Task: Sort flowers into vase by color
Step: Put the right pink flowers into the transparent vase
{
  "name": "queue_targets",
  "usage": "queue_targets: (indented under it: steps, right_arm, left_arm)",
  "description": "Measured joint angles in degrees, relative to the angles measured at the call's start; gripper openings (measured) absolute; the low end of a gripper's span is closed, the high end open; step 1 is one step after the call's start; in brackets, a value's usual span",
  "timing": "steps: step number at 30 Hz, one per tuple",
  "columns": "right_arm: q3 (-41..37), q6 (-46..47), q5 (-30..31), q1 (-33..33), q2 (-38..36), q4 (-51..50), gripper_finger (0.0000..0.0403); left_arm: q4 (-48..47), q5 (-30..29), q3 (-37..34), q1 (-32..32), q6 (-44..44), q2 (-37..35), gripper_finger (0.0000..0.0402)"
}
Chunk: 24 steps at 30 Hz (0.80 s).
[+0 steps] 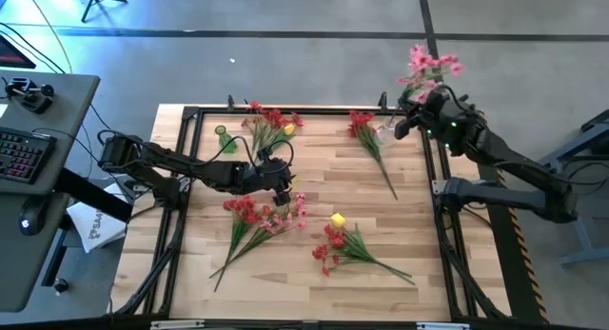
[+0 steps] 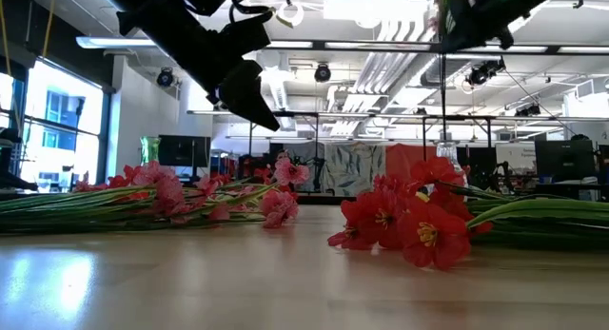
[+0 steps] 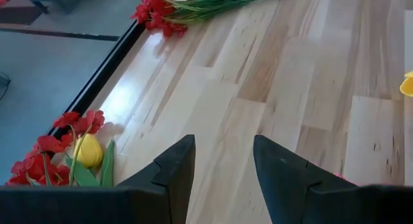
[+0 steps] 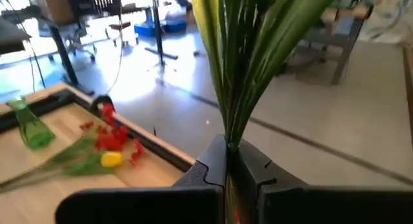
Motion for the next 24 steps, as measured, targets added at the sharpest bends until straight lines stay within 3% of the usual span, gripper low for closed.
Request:
queue_targets:
  steps: [9,12,17,24]
  right_arm:
    - [-1.0,1.5,-1.9,-5.4,5.9,0.1,0.0001]
    - [-1.0,1.0,-2.9,-6.7,6.8,0.1,0.0017]
    - [-0.6,-0.8,-6.3,-8.8,6.3,-2.7,0.0105]
    - [7.8,3.7,-2.6,-9.7,5.1,-16.5,0.0232]
  left_arm:
    - [0.0,0.1,0.0,0.0,0.0,0.0,0.0147]
    - [-0.1,0.1,0.0,0.0,-0.1,0.0,0.0147]
    - [-0.1,0.2,0.0,-0.1,-0.4,0.0,0.0147]
    - [-0.1,1.1,0.0,-0.8,-1.7,0.0,0.0147]
